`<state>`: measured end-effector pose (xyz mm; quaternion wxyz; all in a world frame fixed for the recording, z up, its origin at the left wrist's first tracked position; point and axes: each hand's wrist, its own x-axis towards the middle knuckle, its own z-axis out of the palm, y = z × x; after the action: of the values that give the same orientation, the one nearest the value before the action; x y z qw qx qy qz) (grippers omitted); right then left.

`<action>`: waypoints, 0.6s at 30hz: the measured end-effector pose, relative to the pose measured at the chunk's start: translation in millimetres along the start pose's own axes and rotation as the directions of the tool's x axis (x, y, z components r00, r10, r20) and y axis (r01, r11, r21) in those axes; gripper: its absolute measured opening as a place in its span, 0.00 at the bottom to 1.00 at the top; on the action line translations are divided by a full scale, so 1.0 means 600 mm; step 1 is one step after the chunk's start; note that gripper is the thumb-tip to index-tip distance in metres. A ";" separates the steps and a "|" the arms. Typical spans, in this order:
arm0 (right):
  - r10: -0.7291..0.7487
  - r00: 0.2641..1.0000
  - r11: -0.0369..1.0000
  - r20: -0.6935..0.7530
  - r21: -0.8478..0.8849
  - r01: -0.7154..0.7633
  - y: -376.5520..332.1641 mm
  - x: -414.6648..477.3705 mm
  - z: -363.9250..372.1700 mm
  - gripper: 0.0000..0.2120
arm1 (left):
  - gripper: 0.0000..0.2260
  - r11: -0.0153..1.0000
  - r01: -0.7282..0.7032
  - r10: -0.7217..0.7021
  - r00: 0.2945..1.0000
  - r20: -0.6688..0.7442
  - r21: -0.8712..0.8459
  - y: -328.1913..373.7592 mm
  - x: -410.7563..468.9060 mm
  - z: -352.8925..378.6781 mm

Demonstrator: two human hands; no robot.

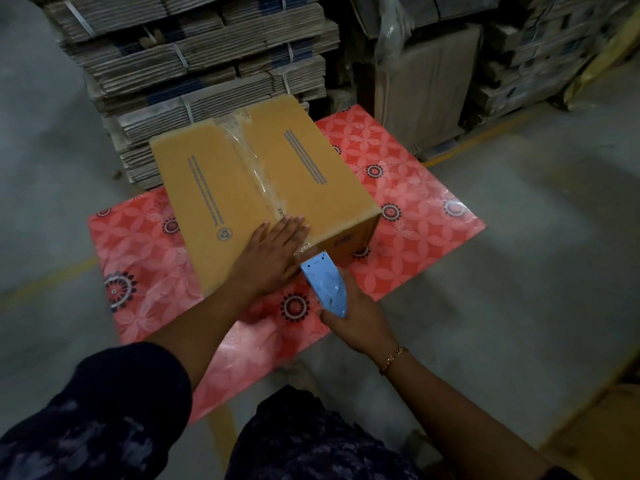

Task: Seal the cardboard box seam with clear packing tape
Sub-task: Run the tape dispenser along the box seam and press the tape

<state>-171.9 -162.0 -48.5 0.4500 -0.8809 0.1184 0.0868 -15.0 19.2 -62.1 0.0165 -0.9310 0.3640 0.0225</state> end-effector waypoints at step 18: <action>-0.053 0.995 0.995 -0.082 -0.083 0.047 -0.029 -0.021 -0.004 0.36 | 0.29 1.000 0.003 -0.003 1.000 -0.002 0.003 -0.004 0.000 0.004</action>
<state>-179.0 -152.2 -30.6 0.4108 -0.9039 0.1114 0.0432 -13.6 21.2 -64.6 0.0174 -0.9315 0.3628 0.0209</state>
